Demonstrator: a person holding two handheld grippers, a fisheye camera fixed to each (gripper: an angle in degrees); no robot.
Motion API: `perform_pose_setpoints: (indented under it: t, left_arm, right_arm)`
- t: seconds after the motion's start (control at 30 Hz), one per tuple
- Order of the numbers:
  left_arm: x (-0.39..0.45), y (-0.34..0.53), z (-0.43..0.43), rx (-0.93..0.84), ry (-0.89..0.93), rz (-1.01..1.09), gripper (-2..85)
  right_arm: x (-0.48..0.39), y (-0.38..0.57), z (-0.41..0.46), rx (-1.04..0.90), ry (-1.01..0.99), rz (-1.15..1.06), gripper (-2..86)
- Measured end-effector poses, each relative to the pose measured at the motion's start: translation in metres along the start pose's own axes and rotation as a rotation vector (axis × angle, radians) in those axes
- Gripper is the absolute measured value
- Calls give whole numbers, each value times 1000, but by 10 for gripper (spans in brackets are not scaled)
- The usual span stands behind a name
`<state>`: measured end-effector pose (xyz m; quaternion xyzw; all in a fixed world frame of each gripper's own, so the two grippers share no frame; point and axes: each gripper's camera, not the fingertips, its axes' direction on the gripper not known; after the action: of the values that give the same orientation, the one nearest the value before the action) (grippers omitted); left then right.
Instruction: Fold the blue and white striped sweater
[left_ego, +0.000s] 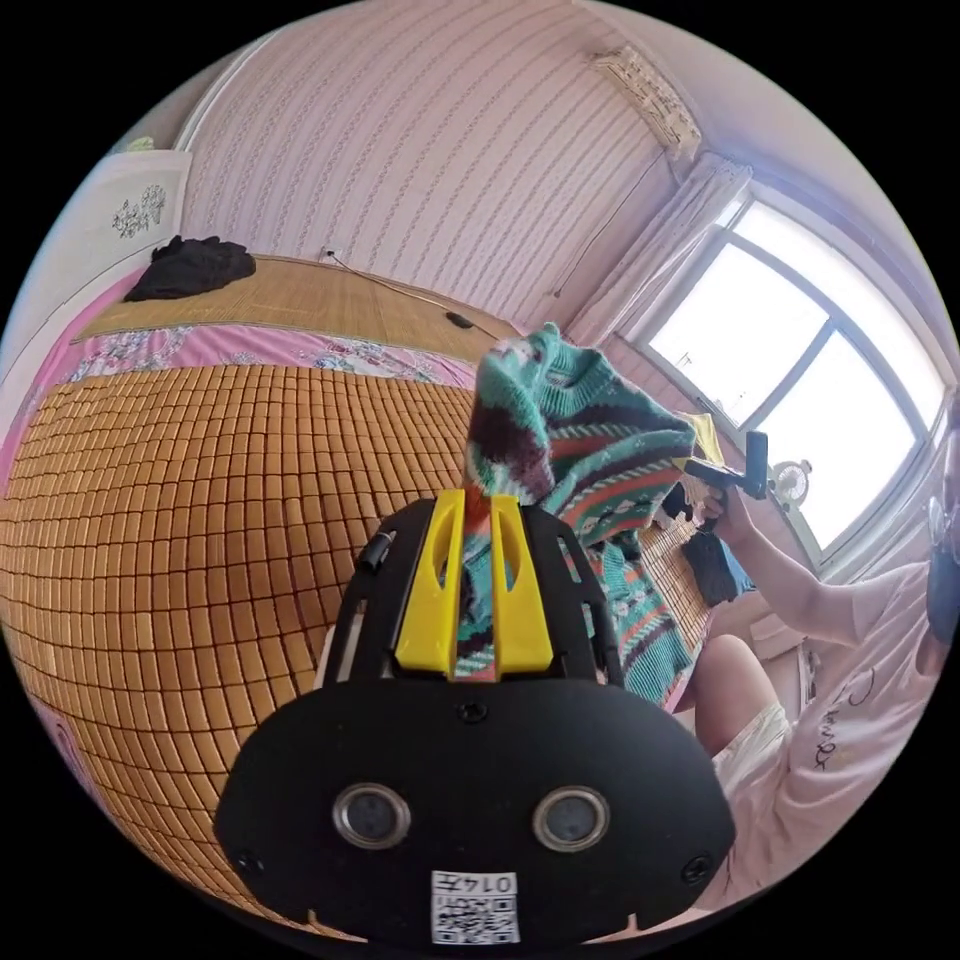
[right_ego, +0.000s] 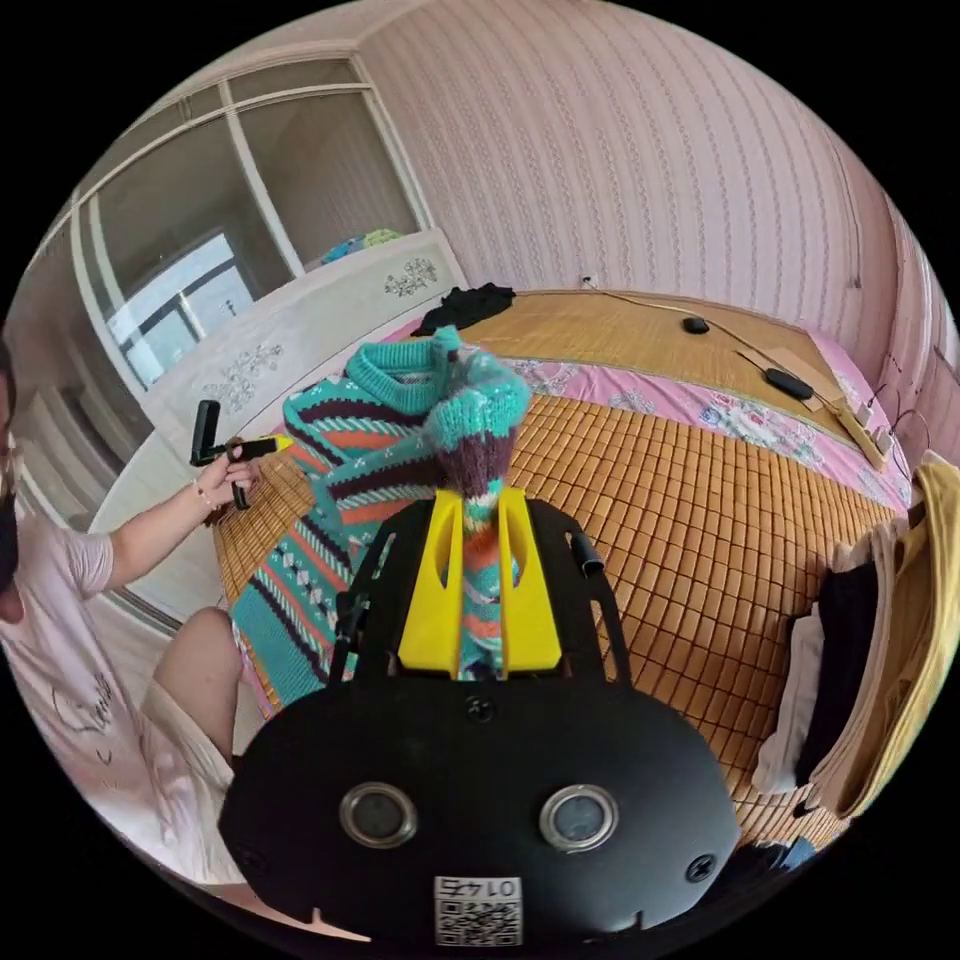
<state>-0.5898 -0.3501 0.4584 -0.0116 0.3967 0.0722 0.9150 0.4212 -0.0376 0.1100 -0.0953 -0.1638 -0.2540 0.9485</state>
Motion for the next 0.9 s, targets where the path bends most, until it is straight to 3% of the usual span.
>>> perform_pose_setpoints:
  t: [0.1, 0.23, 0.4, 0.47, 0.73, 0.83, 0.9]
  left_arm:
    - [-14, 68, -49, -2, -54, -116, 6]
    - [-11, 149, -90, -96, -92, -232, 36]
    - [18, 174, -90, -83, -32, -258, 69]
    - [21, 169, -84, -42, -1, -269, 85]
    - [3, 128, -56, 69, 28, -402, 140]
    - [-13, 126, -33, 32, 96, -481, 92]
    - [-21, 129, -24, -9, 121, -521, 74]
  right_arm:
    - [-51, 80, -8, -204, 70, -142, 64]
    - [-62, 180, 11, -510, 241, -12, 46]
    - [-42, 233, -20, -331, -28, 388, 90]
    - [-44, 232, -19, -276, -30, 450, 113]
    - [-71, 201, 58, -349, -84, 484, 159]
    - [-78, 188, 72, -396, 24, 463, 95]
    - [-77, 182, 61, -343, -35, 459, 64]
